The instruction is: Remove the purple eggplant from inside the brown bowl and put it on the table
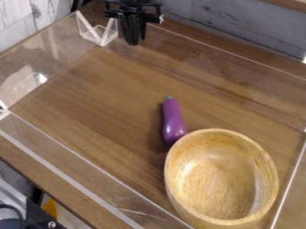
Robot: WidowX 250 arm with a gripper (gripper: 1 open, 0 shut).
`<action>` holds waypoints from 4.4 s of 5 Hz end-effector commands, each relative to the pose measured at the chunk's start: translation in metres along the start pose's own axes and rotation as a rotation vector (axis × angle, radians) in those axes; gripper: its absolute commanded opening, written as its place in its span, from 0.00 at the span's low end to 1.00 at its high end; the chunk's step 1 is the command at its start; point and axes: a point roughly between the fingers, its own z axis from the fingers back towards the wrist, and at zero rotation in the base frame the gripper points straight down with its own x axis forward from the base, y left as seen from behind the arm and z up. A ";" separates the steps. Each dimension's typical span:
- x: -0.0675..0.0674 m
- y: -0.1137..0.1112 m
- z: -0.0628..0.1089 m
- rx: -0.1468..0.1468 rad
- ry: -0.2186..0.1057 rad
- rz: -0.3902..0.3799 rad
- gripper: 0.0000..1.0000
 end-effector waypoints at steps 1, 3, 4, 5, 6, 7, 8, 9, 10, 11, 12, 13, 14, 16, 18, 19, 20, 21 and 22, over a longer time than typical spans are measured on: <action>0.009 0.010 0.007 0.029 -0.041 -0.032 0.00; 0.009 0.013 -0.002 0.028 -0.030 0.006 0.00; 0.010 0.014 -0.009 0.027 -0.029 0.033 0.00; 0.011 0.015 -0.015 0.027 -0.026 0.059 0.00; 0.006 0.017 -0.019 0.036 -0.009 -0.006 0.00; -0.002 0.019 -0.023 0.045 0.007 -0.071 0.00; -0.022 0.015 -0.031 0.047 -0.007 -0.020 0.00; -0.037 0.022 -0.035 0.057 -0.035 0.041 0.00; -0.041 0.027 -0.037 0.067 -0.063 0.052 0.00; -0.043 0.032 -0.038 0.071 -0.090 0.071 0.00; -0.043 0.030 -0.036 0.075 -0.114 0.063 0.00; -0.043 0.028 -0.034 0.080 -0.139 0.055 0.00; -0.036 0.033 -0.034 0.085 -0.170 0.105 0.00; -0.024 0.033 -0.029 0.092 -0.220 0.153 0.00; -0.027 0.017 -0.012 0.102 -0.249 0.067 0.00; -0.036 0.004 0.001 0.109 -0.250 -0.017 0.00; -0.051 -0.002 0.004 0.118 -0.268 -0.006 0.00; -0.060 -0.005 0.002 0.128 -0.281 0.013 0.00; -0.062 -0.011 -0.014 0.138 -0.287 0.018 0.00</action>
